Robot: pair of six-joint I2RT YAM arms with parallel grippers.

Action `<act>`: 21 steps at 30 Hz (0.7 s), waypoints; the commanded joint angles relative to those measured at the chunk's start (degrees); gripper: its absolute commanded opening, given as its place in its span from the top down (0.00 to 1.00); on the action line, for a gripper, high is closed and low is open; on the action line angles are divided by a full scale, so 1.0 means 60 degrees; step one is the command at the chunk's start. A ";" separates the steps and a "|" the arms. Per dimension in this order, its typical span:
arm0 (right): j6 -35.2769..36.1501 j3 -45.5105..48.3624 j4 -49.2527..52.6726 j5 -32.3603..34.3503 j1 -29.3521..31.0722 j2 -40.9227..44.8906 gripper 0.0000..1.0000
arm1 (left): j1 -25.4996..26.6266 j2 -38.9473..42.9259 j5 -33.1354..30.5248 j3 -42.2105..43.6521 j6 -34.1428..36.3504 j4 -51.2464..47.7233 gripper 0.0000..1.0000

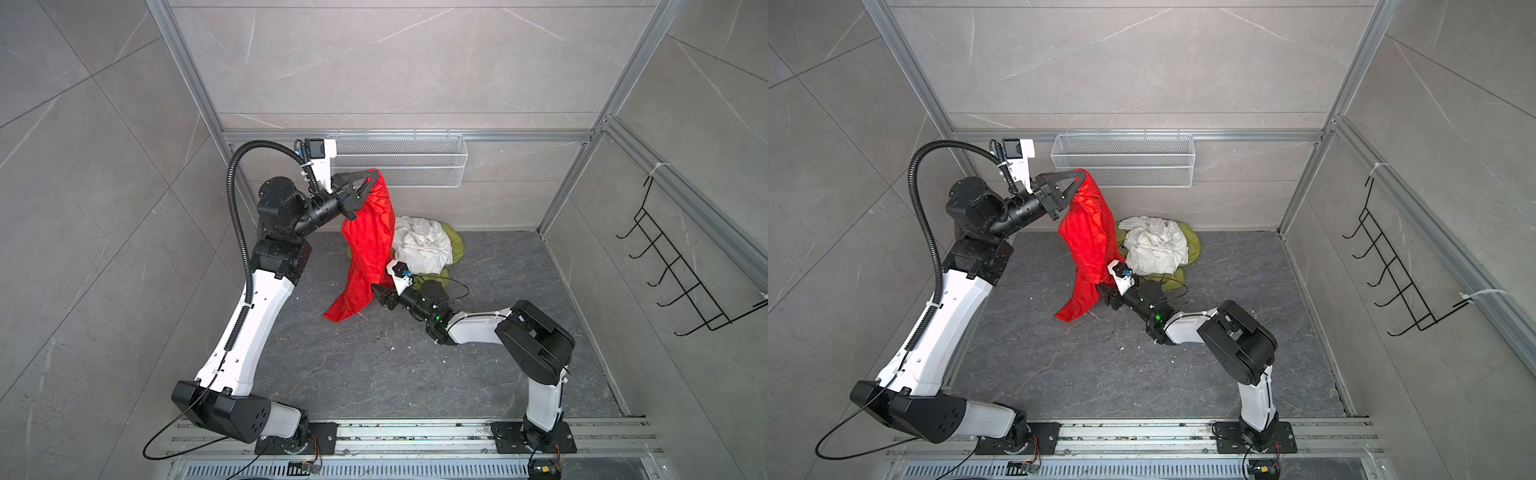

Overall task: Pick out a specific cloth from the pile
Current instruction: 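Hold the red cloth up with the left gripper while the right gripper reaches under it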

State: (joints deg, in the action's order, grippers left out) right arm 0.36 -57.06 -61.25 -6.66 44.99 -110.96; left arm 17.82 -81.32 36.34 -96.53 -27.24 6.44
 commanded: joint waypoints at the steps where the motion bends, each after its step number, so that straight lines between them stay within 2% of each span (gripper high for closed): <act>1: -0.0089 -0.0236 0.0162 -0.0004 0.0034 0.0178 0.51 | 0.0062 0.0395 0.0107 0.0005 -0.0106 0.0736 1.00; 5: -0.0078 -0.0264 0.0195 -0.0004 0.0035 0.0277 0.61 | 0.0062 0.0413 0.0100 0.0114 -0.0080 0.0744 1.00; 8: -0.0089 -0.0273 0.0204 0.0010 0.0035 0.0368 0.75 | 0.0062 0.0454 0.0102 0.0185 -0.0072 0.0734 1.00; 13: -0.0111 -0.0205 0.0176 0.0040 0.0040 0.0567 0.80 | 0.0061 0.0545 0.0065 0.0274 0.0012 0.0671 1.00; 18: -0.0191 -0.0215 0.0320 -0.0077 0.0044 0.0932 0.95 | 0.0062 0.0655 0.0039 0.0351 0.0099 0.0626 1.00; 21: -0.0187 -0.0197 0.0456 -0.0136 0.0033 0.1200 0.99 | 0.0062 0.0728 0.0000 0.0414 0.0141 0.0626 1.00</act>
State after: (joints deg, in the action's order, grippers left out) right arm -0.43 -57.23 -58.67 -6.90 44.99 -107.00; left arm 18.02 -79.59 36.23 -93.91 -27.20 6.48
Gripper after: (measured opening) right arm 0.086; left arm 0.051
